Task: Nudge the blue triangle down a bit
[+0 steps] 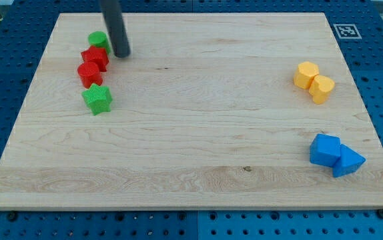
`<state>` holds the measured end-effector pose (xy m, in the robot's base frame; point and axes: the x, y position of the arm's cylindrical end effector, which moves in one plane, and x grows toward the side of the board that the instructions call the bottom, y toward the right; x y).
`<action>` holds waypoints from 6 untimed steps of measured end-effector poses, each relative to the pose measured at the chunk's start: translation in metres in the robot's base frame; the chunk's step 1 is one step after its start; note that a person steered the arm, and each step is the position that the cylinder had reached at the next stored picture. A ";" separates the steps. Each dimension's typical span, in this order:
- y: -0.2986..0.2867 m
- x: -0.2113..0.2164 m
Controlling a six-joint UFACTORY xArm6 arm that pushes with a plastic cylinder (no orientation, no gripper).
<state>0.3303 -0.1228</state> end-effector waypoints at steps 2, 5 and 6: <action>0.122 0.069; 0.293 0.142; 0.347 0.166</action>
